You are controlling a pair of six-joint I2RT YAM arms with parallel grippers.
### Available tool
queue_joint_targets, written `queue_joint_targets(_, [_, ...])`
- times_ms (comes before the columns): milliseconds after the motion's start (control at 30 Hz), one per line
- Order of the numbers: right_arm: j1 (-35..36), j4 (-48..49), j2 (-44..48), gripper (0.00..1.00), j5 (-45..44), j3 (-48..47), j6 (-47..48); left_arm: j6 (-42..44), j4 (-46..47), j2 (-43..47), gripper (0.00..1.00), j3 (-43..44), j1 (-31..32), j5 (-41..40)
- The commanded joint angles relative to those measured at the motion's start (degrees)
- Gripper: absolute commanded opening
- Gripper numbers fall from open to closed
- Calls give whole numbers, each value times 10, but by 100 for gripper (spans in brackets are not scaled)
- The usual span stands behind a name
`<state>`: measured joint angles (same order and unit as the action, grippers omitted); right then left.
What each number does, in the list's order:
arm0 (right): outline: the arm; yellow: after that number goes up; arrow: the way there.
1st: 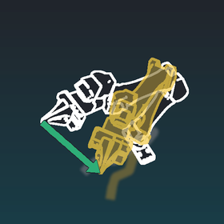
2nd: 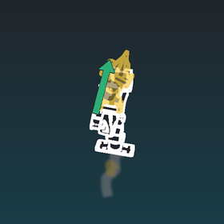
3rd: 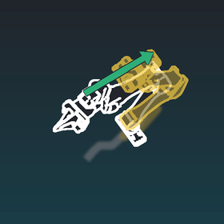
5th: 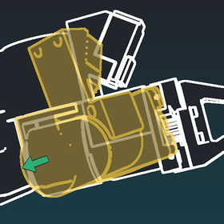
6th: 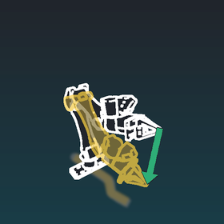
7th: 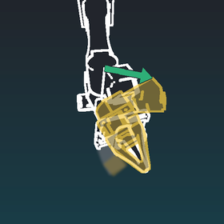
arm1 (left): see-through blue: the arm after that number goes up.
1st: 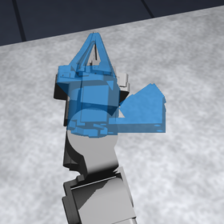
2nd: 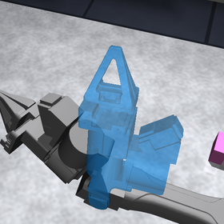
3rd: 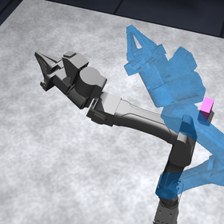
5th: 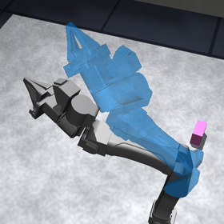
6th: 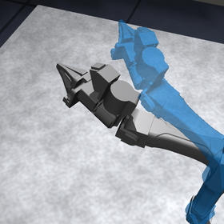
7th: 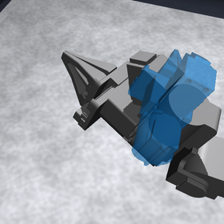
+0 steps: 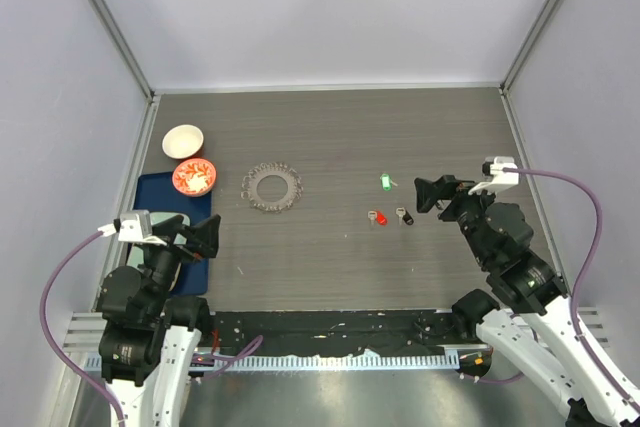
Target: Put the keys on the keyring
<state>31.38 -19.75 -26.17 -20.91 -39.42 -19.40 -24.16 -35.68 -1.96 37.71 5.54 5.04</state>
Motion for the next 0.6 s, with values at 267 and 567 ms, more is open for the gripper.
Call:
queue_joint_targets(267, [0,73,-167,100,129,-15,-3,-3,3,3,100,12,2,-4])
queue_joint_targets(567, [82,166,-446,92,157,-96,18,-4,3,6,100,8,1,-3])
